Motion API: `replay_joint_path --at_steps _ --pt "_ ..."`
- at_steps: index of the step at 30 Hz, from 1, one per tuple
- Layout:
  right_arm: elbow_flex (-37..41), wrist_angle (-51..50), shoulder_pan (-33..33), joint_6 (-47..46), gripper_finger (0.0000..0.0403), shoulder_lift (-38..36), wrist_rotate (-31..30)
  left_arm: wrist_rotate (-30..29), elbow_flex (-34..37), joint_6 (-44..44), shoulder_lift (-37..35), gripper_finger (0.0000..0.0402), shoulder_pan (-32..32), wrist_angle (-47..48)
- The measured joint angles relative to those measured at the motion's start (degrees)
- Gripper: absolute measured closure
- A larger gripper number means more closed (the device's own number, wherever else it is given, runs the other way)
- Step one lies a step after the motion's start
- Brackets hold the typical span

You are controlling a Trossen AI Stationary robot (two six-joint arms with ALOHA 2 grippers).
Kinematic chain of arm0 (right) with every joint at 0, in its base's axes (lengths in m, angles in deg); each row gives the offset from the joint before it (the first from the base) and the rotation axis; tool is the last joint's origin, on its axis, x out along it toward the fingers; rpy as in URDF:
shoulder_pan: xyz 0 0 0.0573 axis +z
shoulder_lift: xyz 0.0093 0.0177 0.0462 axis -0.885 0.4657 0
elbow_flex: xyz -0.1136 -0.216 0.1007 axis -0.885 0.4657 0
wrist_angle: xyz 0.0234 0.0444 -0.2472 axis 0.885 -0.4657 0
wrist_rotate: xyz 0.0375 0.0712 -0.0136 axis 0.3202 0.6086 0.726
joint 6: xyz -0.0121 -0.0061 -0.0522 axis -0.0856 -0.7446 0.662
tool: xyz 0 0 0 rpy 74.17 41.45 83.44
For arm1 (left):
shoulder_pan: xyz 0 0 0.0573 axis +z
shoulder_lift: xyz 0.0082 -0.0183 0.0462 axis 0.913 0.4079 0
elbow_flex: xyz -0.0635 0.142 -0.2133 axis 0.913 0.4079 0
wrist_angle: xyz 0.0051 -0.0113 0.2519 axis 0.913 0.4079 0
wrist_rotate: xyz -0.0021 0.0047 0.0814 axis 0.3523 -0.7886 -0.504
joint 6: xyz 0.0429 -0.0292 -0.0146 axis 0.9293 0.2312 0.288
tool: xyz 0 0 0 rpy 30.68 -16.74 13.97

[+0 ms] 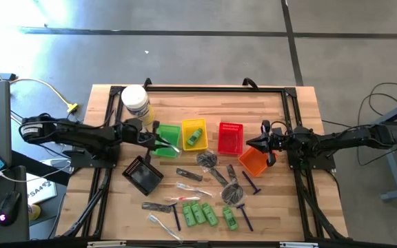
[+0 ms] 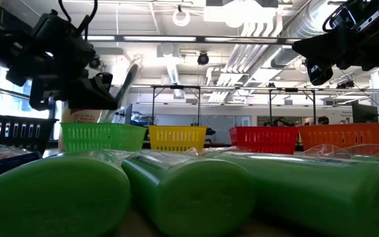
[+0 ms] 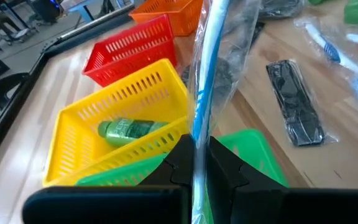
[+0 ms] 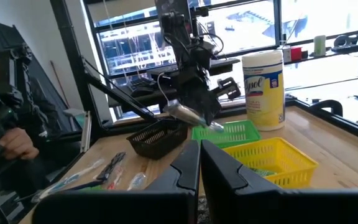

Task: Pick & Place Travel size toiletries
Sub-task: Put the top blue toothbrush into green basket

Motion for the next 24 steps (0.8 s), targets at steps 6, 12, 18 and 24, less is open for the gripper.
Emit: replay_joint_path --at_steps 6,12,18,24 --pt "0.00 0.00 0.00 0.00 0.0396 -0.01 0.00 -0.17 0.00 -0.02 3.25 0.0388 0.00 -1.89" --pt "0.02 0.00 0.00 0.00 0.0396 -0.02 0.02 -0.17 0.00 -0.17 3.86 0.0387 -0.02 -2.43" --pt "0.01 0.00 0.00 0.00 0.0396 -0.02 0.46 -2.50 0.00 -2.07 3.86 0.0370 -0.02 -2.74" --pt "0.00 0.00 0.00 0.00 0.0396 -0.01 0.48 -7.18 0.00 0.76 3.86 0.0347 -0.04 -2.62"
